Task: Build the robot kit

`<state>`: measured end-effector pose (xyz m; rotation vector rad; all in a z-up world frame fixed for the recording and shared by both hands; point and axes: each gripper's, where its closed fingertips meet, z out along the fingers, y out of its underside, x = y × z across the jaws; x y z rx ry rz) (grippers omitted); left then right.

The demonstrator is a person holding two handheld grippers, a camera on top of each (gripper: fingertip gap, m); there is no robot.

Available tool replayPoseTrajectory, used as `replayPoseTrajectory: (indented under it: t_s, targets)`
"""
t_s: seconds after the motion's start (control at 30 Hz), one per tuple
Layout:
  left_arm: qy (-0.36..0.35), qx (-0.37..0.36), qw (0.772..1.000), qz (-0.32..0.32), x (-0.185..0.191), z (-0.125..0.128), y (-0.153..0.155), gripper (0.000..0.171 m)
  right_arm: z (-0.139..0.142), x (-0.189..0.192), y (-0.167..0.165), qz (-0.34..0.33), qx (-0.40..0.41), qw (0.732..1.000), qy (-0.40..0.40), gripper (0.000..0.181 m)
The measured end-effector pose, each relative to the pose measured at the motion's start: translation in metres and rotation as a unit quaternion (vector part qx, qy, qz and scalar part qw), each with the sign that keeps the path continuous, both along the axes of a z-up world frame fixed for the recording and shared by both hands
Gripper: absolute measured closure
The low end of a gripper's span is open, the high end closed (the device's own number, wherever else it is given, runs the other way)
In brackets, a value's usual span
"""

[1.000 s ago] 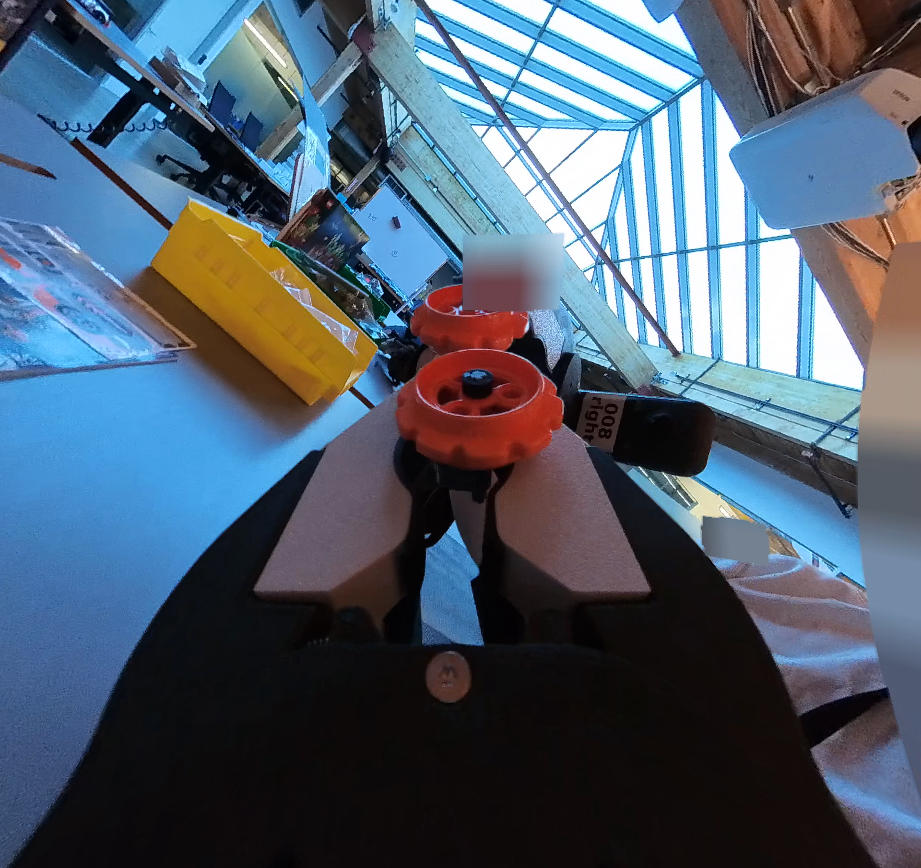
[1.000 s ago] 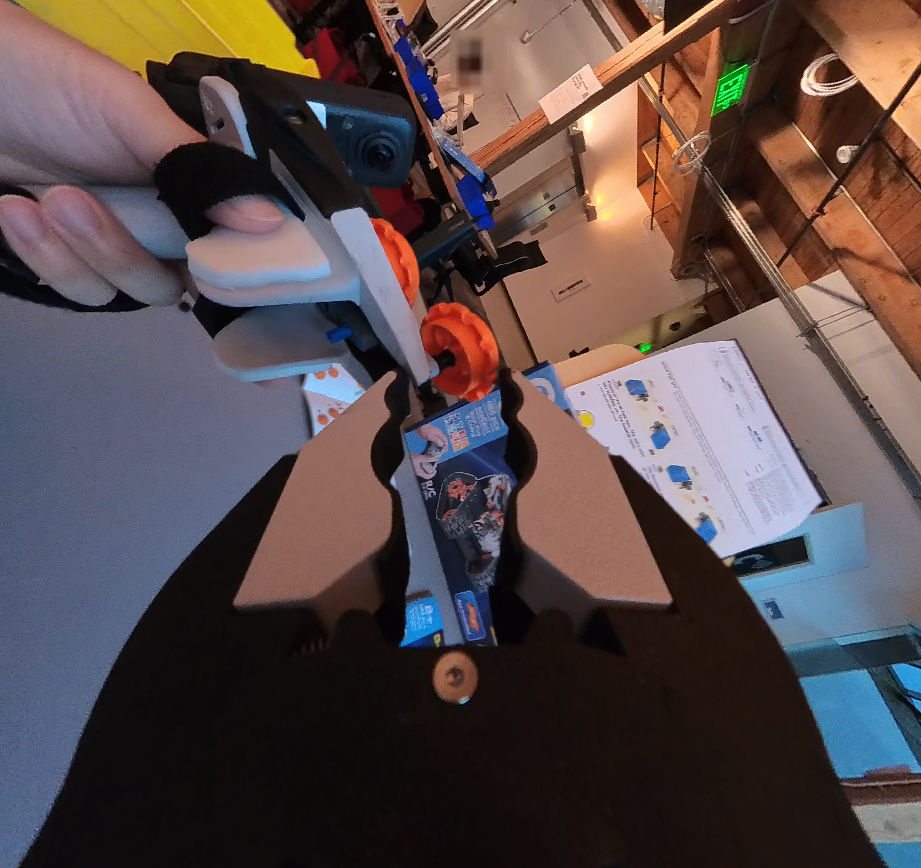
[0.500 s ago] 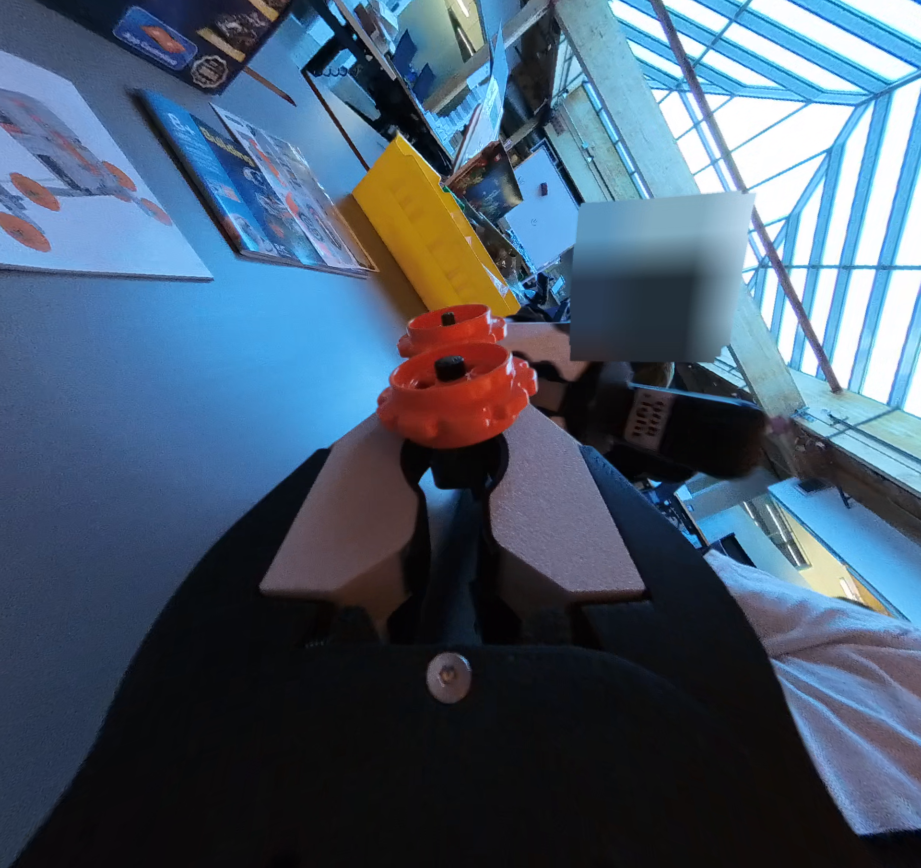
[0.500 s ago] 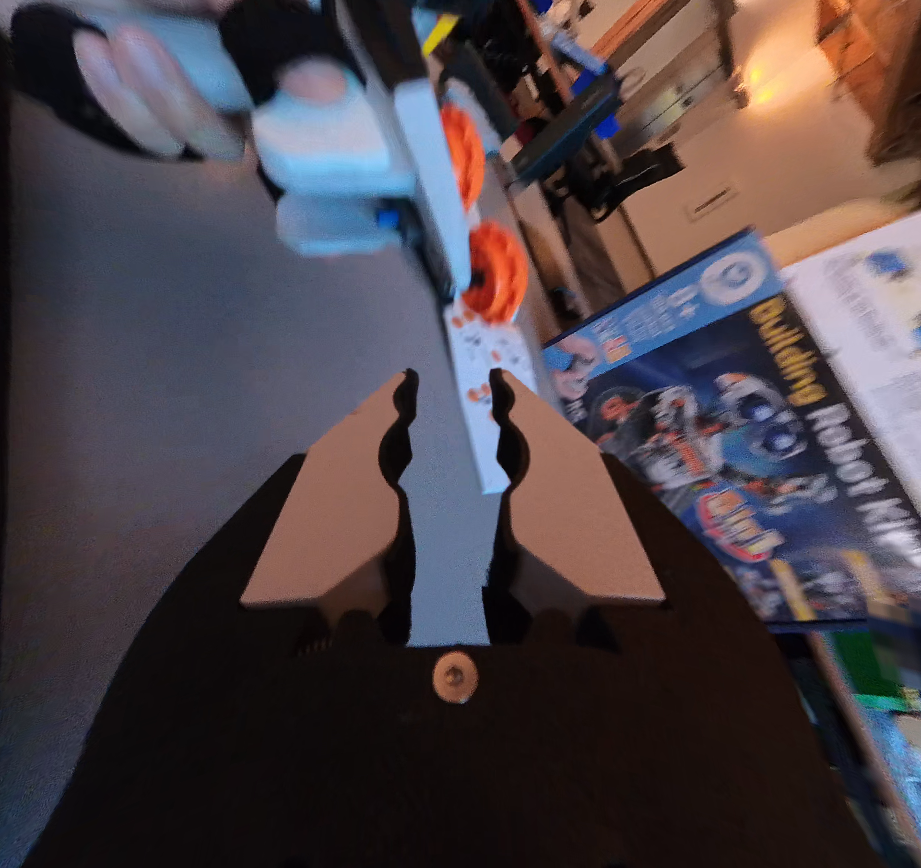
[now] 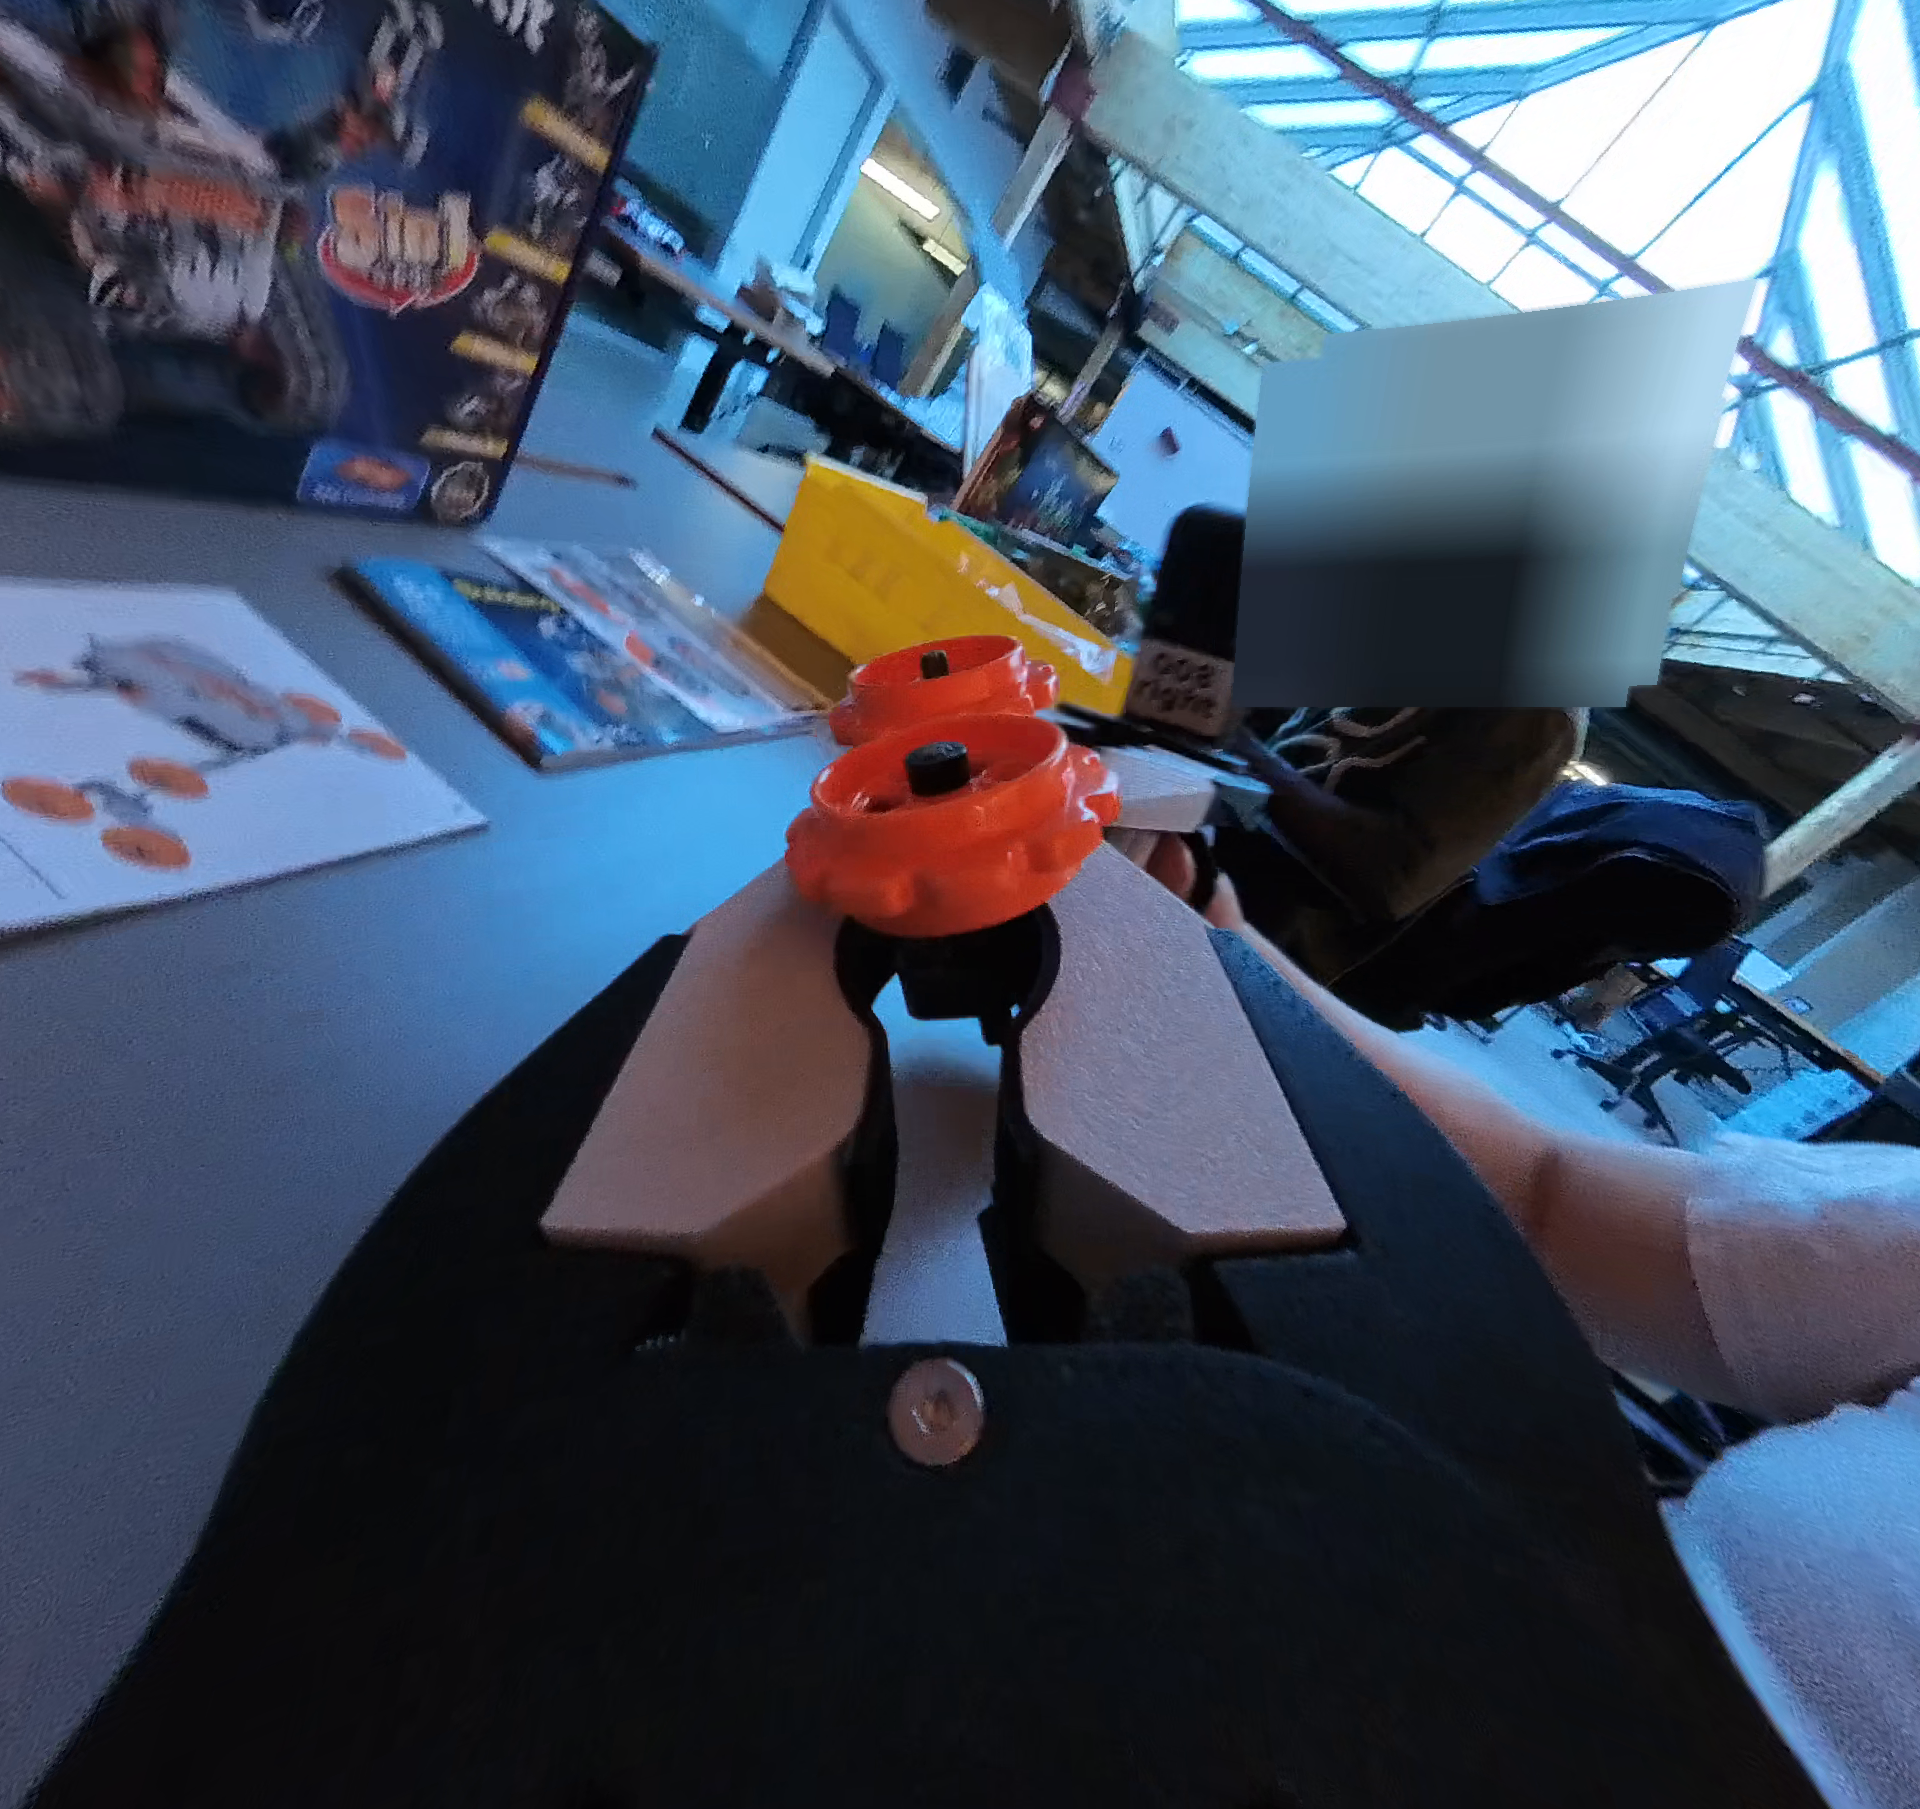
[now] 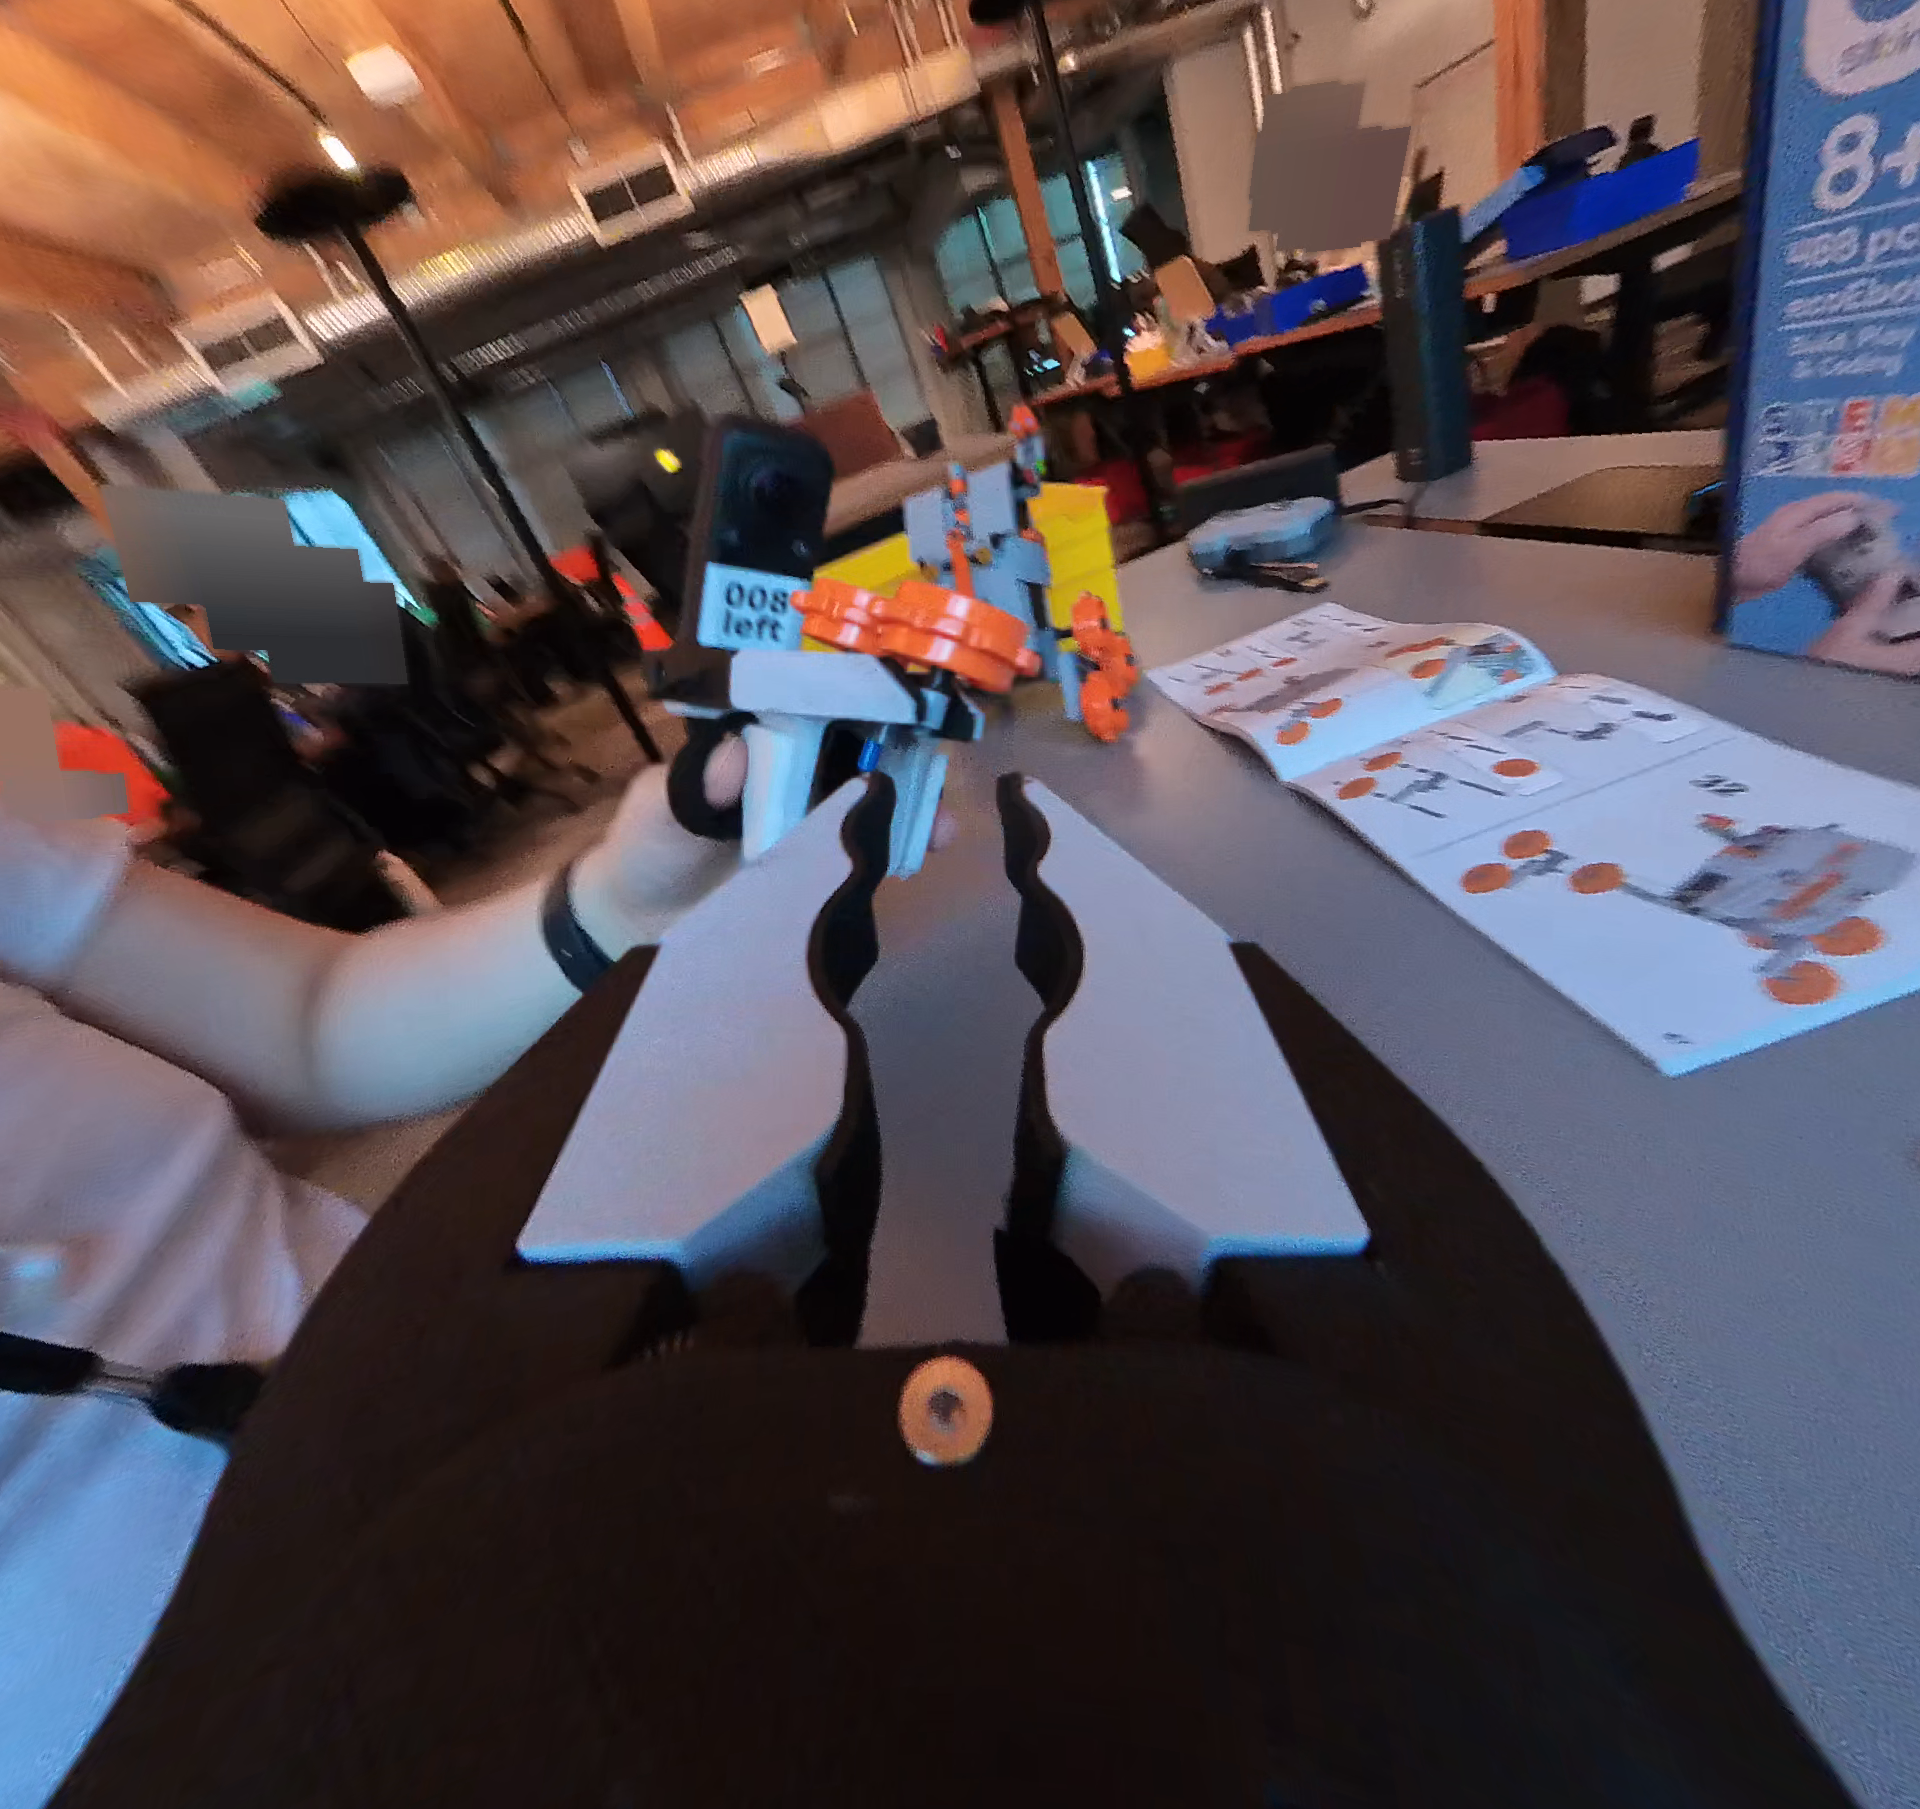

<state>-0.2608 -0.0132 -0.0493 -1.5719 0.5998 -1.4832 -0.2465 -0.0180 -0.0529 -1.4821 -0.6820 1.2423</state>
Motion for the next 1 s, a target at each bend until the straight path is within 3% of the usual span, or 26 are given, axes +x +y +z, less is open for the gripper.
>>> replayPoseTrajectory:
  t_s: [0.17, 0.37, 0.5, 0.63, 0.77, 0.87, 0.93, 1.0]
  targets:
    - [-0.059, 0.028, 0.998, -0.014, -0.002, 0.021, -0.013, 0.163, 0.013, -0.014, -0.01, 0.067, -0.062, 0.992, 0.091, 0.164]
    - [-0.081, 0.007, 0.996, -0.033, 0.002, 0.023, -0.016, 0.163, 0.029, -0.009, -0.003, 0.076, -0.107, 0.974, 0.185, 0.168]
    - [-0.064, 0.03, 0.997, -0.024, 0.005, 0.022, -0.018, 0.163, 0.024, -0.01, -0.006, 0.083, -0.12, 0.975, 0.17, 0.167]
    - [-0.009, 0.064, 0.998, -0.001, 0.007, 0.011, -0.015, 0.163, 0.026, -0.008, -0.01, 0.091, -0.112, 0.975, 0.166, 0.158]
    - [0.077, 0.163, 0.983, 0.028, 0.007, 0.001, -0.017, 0.163, 0.027, 0.007, -0.005, 0.045, -0.06, 0.99, 0.122, 0.141]
    - [0.118, 0.21, 0.971, -0.005, 0.014, -0.008, -0.031, 0.163, 0.025, 0.011, -0.006, 0.028, -0.027, 0.995, 0.086, 0.133]
    - [0.166, 0.205, 0.964, -0.042, 0.021, -0.025, -0.038, 0.163, 0.018, 0.011, -0.003, 0.014, -0.015, 0.998, 0.053, 0.137]
    - [0.219, 0.193, 0.954, -0.063, 0.024, -0.045, -0.04, 0.163, 0.009, 0.007, -0.014, 0.045, 0.009, 0.999, -0.002, 0.159]
